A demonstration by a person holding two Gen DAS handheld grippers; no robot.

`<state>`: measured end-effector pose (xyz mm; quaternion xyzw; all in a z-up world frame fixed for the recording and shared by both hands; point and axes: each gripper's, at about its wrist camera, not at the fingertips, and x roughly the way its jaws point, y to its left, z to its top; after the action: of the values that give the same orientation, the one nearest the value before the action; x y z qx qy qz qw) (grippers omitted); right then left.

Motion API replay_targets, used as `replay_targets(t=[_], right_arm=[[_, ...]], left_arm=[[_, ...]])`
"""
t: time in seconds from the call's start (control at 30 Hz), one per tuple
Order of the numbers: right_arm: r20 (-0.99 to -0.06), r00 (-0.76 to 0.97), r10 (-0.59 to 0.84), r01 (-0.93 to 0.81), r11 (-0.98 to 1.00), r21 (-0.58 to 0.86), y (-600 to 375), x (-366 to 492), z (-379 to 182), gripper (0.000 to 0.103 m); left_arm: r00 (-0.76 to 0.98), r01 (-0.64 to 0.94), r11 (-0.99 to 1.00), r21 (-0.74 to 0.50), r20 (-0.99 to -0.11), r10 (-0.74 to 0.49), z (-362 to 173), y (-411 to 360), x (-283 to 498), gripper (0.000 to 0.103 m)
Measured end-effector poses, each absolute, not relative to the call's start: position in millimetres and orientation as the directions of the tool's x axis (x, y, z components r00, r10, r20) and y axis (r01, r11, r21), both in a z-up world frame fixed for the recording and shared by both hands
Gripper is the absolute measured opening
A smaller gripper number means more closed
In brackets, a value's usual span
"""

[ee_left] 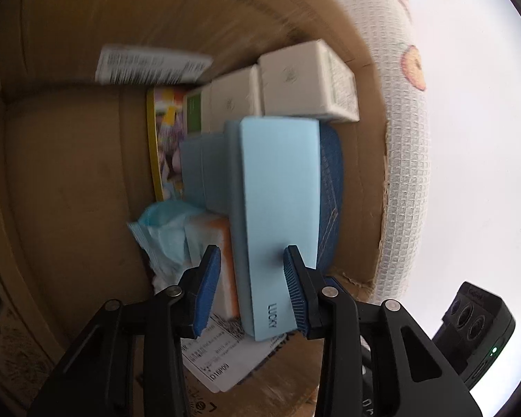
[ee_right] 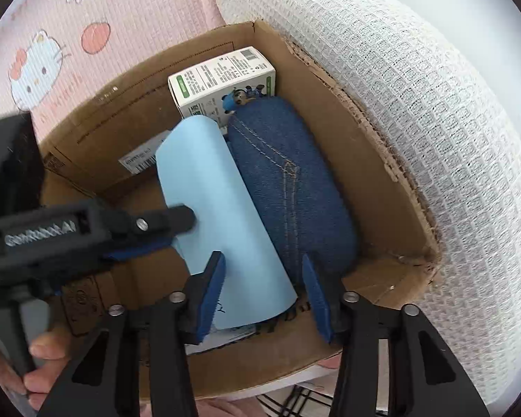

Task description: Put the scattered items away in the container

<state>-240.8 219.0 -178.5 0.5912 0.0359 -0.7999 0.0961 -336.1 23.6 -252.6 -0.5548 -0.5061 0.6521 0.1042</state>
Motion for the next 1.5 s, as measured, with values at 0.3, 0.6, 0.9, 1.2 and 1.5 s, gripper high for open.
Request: replay_targets(t=[0.3,0.6,0.9,1.2,1.5], right_arm=[[-0.946,-0.282,-0.161,0.286,-0.955,0.077,206.5,-236.6,-187.6,0.027],[-0.948,-0.306,-0.090,0.245,-0.969,0.013,213.3,-243.2,-181.0,0.027],[-0.952,-0.302,-0.054,0.194,-0.981,-0.005,220.9,-237.1,-172.6,0.027],[-0.942,-0.332,-0.041,0.187,-0.982,-0.023,214.4,-217.1,-142.5,0.027],[-0.906,-0.420,-0.055,0.198,-0.980,-0.032,172.9,-178.5,-98.2,0.027]], left_arm=[[-0.339,0.426,-0.473,-0.771,-0.621,0.707,-249.9,16.6,-344.9,0.040],[-0.364,0.360,-0.530,-0.768,-0.639,0.678,-227.0,16.3,-356.0,0.025],[-0.332,0.351,-0.578,-0.737,-0.675,0.659,-216.9,17.0,-374.4,0.026],[-0.370,0.386,-0.654,-0.651,-0.759,0.536,-180.6,-11.3,-367.3,0.044],[-0.498,0.353,-0.656,-0.667,-0.728,0.472,-121.0,-36.2,-294.7,0.054]])
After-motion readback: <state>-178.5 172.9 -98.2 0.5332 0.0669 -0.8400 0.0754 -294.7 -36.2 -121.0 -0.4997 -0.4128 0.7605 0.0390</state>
